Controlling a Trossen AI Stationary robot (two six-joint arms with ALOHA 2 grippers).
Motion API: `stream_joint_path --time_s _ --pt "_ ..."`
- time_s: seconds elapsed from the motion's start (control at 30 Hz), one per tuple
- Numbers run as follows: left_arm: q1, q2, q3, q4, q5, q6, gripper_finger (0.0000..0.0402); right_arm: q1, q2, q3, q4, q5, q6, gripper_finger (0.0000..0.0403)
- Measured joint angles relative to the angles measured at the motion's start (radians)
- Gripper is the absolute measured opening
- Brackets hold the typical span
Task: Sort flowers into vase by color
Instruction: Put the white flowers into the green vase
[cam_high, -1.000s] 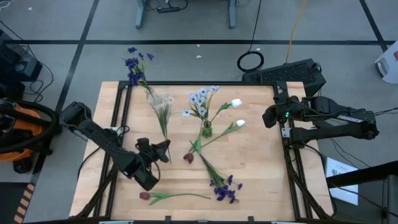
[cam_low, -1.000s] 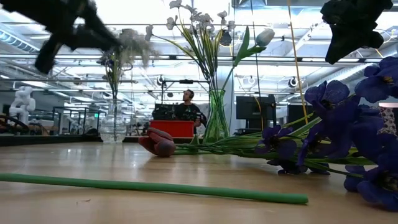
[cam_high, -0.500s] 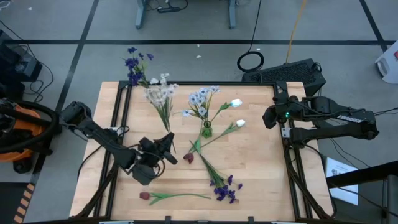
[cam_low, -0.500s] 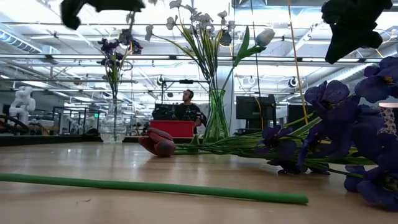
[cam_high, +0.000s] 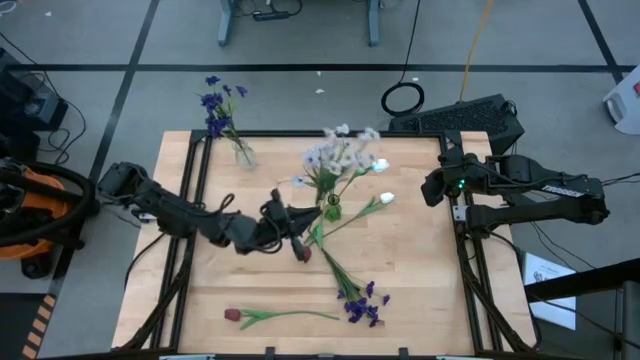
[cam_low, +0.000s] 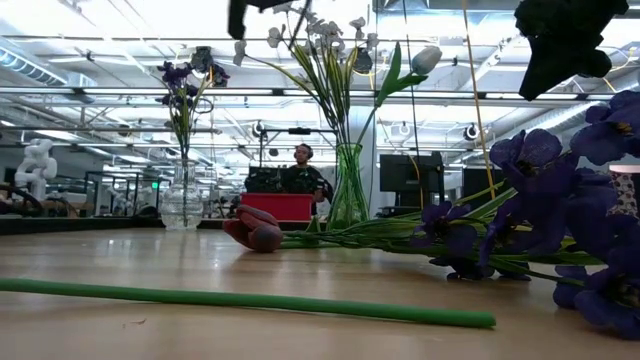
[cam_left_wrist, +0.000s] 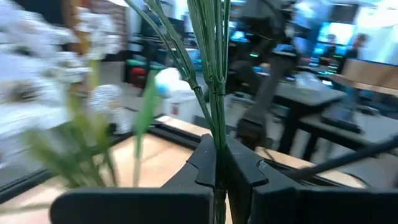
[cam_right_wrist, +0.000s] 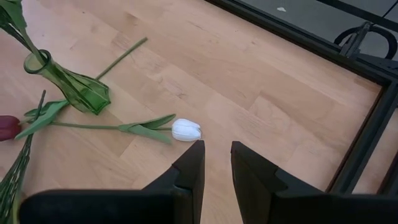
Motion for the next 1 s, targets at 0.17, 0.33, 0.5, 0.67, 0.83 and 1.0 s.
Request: stream_joint_path --time_s 0.17,0.33,0.5,0.67,0.83,1.0 --pt "0.066 0.025 0.0 0.065 0.126 0.066 0.0013 0.0 0.0 0.0 0.0 0.0 0.0 0.007" --pt "0.122 0.138 0.002 0.328 0.235 0.187 0.0013 0.0 0.0 0.0 0.0 0.0 0.001 0.007" --pt "0.172 0.261 0.002 0.496 0.248 0.259 0.0013 0.0 0.0 0.0 0.0 0.0 0.006 0.007" --pt "0.22 0.333 0.006 0.584 0.257 0.256 0.0013 0.0 0.0 0.0 0.0 0.0 0.008 0.007" --pt "0.262 0.396 0.054 0.577 0.283 0.256 0.0013 0.0 0.0 0.0 0.0 0.0 0.008 0.007" --pt "0.284 0.443 0.089 0.566 0.305 0.264 0.0013 0.0 0.0 0.0 0.0 -0.005 0.008 0.007"
